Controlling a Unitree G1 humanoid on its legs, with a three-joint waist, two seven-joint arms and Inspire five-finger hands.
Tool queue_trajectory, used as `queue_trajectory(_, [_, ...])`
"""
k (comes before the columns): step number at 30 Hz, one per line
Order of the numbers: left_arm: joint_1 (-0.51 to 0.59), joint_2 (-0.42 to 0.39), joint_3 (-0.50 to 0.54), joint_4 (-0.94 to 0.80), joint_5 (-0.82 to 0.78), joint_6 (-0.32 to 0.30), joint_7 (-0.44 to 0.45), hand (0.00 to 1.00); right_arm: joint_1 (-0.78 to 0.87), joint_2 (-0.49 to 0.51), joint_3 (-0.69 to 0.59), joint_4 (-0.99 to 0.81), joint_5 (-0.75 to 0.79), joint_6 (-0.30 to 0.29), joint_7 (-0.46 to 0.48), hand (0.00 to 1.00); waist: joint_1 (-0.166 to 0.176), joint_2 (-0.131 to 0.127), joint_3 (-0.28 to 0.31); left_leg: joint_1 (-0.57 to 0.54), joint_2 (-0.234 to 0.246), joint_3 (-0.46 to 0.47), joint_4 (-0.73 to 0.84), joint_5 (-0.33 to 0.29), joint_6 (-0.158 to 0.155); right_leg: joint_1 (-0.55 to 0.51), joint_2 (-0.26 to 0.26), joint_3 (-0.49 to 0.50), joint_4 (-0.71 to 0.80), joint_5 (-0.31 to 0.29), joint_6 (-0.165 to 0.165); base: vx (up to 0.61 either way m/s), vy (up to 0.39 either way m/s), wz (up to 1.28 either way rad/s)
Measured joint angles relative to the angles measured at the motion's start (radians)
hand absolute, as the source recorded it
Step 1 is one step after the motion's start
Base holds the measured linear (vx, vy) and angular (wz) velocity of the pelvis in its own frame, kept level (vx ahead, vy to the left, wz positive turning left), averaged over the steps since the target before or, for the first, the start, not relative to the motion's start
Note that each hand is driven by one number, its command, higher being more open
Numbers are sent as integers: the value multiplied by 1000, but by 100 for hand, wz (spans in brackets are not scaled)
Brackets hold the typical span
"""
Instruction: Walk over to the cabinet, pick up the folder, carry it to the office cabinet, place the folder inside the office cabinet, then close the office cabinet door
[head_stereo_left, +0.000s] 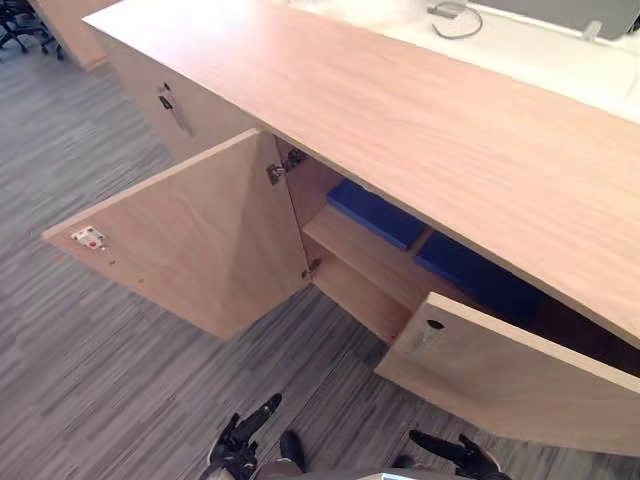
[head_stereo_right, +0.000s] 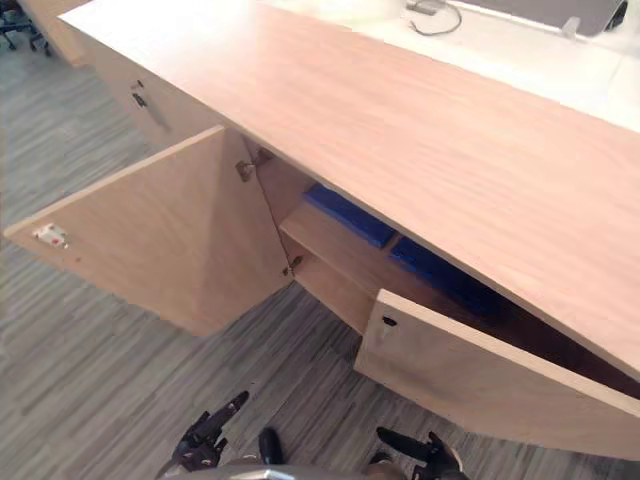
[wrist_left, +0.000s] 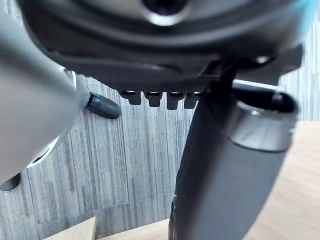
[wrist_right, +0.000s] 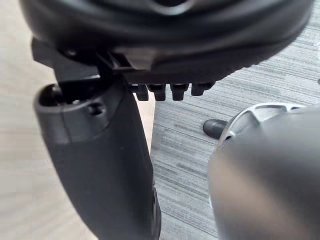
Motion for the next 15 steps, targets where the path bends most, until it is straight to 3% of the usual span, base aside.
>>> queue_trajectory(2, [11, 4, 11, -22, 0, 0, 9, 100, 0, 8, 1, -8, 0, 0, 5, 100, 0, -6, -4, 5, -13, 1, 12, -6, 8, 14, -15, 2, -16, 14, 4, -4, 67, 0])
queue_trajectory(9, [50, 7, 78, -191, -39, -7, 34, 100, 4, 6, 41, -53, -1, 2, 26, 100, -1, 32, -25, 10, -14, -2, 18, -27, 15, 16, -12, 13, -14, 23, 10, -44, 26, -3])
queue_trajectory(12, [47, 21, 138, -228, -41, -9, 37, 100, 9, 5, 42, -57, -1, 2, 33, 100, -1, 31, -30, 17, -9, -4, 6, -28, 14, 16, -5, 15, -15, 23, 10, -17, -1, -1])
queue_trajectory(15, [20, 88, 208, -230, -37, -9, 61, 100, 30, 3, 45, -78, -2, 8, 48, 100, -1, 19, -38, 19, -5, -2, 2, -29, 12, 15, 2, 19, -19, 22, 10, -10, -10, -4])
